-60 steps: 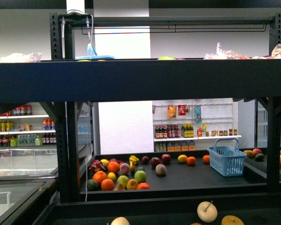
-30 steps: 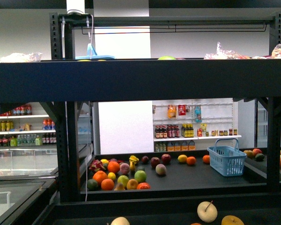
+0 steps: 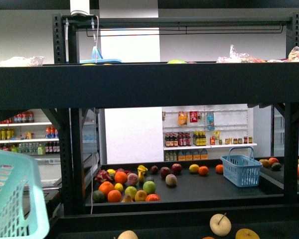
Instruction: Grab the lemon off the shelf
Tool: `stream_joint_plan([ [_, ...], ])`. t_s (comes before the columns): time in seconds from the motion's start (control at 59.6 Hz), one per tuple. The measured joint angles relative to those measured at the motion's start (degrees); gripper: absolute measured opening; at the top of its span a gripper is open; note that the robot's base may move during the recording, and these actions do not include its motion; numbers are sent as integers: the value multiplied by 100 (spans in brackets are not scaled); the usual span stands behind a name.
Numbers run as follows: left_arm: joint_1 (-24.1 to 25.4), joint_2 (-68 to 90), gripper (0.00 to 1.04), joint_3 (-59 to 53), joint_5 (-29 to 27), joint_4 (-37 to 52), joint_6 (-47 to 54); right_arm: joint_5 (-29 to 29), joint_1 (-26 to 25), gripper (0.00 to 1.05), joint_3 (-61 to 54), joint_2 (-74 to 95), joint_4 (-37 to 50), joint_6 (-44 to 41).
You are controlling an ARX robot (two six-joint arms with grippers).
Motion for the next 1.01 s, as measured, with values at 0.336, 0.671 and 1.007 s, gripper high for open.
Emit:
stream_joint_plan([
  [0.336, -1620, -50, 15, -339, -319, 317, -13, 0, 0, 102, 0, 0, 0, 0],
  [0.671, -2979, 562, 15, -254, -968, 1082, -688, 2, 0, 102, 0, 0, 0, 0],
  [1.007, -3755, 1084, 14, 26, -1410, 1373, -1169, 2, 0, 102, 0, 0, 0, 0],
])
